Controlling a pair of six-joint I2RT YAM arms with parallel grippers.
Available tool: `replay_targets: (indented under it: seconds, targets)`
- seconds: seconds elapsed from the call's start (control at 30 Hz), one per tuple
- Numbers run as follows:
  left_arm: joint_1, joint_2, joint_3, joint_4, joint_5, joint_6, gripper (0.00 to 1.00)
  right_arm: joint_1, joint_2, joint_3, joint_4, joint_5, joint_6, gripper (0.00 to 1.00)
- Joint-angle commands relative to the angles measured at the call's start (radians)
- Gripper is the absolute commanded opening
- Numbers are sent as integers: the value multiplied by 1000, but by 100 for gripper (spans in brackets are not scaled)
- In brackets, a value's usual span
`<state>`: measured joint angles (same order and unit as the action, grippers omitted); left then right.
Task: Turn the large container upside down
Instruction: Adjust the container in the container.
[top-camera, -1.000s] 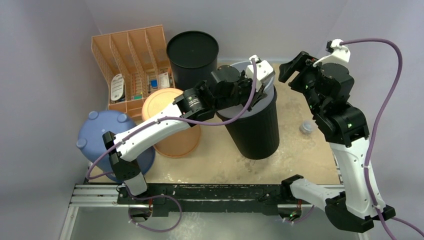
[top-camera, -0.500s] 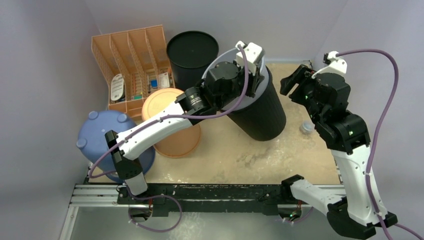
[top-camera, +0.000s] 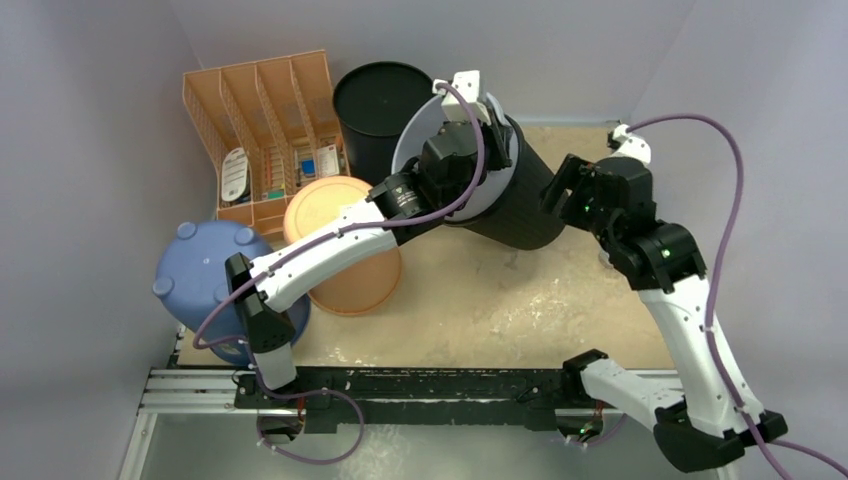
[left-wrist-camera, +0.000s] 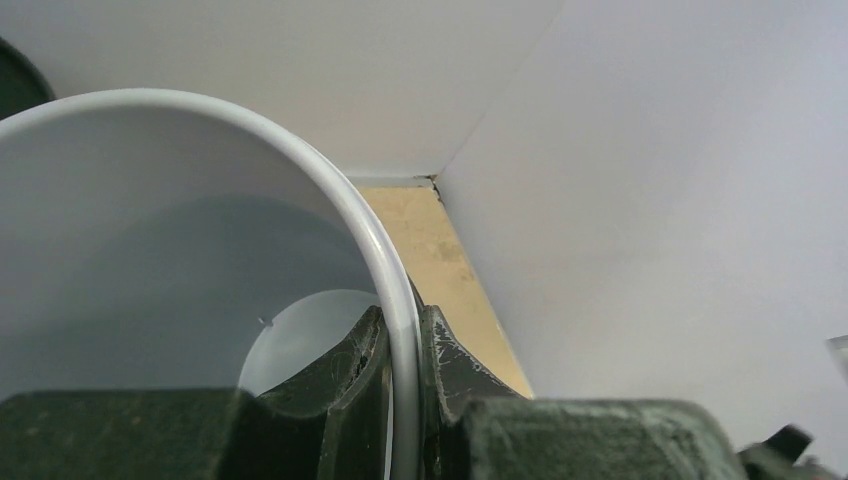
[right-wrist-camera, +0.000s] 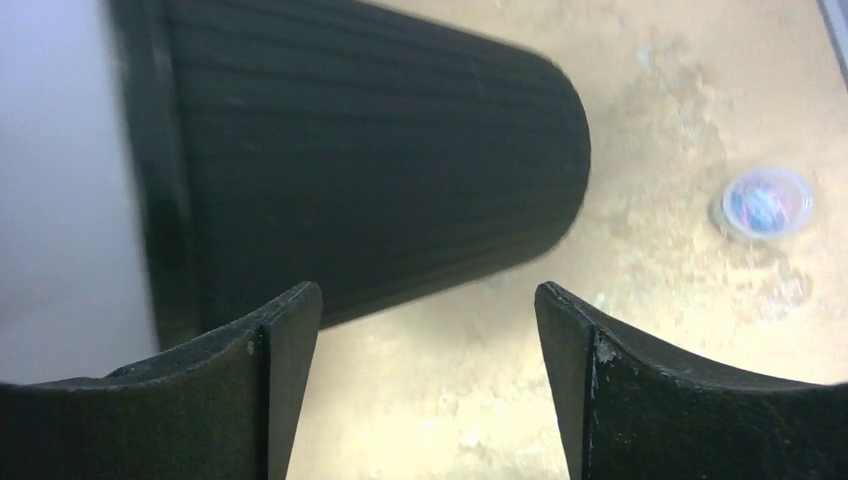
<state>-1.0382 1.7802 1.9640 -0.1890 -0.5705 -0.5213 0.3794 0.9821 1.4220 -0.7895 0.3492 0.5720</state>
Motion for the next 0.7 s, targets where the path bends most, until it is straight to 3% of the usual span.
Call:
replay_targets:
  seconds: [0.0, 0.13, 0.33, 0.47, 0.67]
  targets:
    - [12, -108, -34, 247, -74, -88, 0, 1, 65, -24, -98, 23, 64, 84]
    - [16, -124, -60, 240, -63, -97, 0, 1, 49, -45, -19, -43, 64, 85]
    - [18, -118, -95, 288, 14, -99, 0, 1, 33, 42, 16, -22, 84, 85]
    - [14, -90, -21, 231, 106, 28, 0, 1, 25, 141, 35, -35, 85, 84]
    - [16, -127, -38, 186, 412, 287, 0, 1, -26, 195, 123, 0, 86, 82]
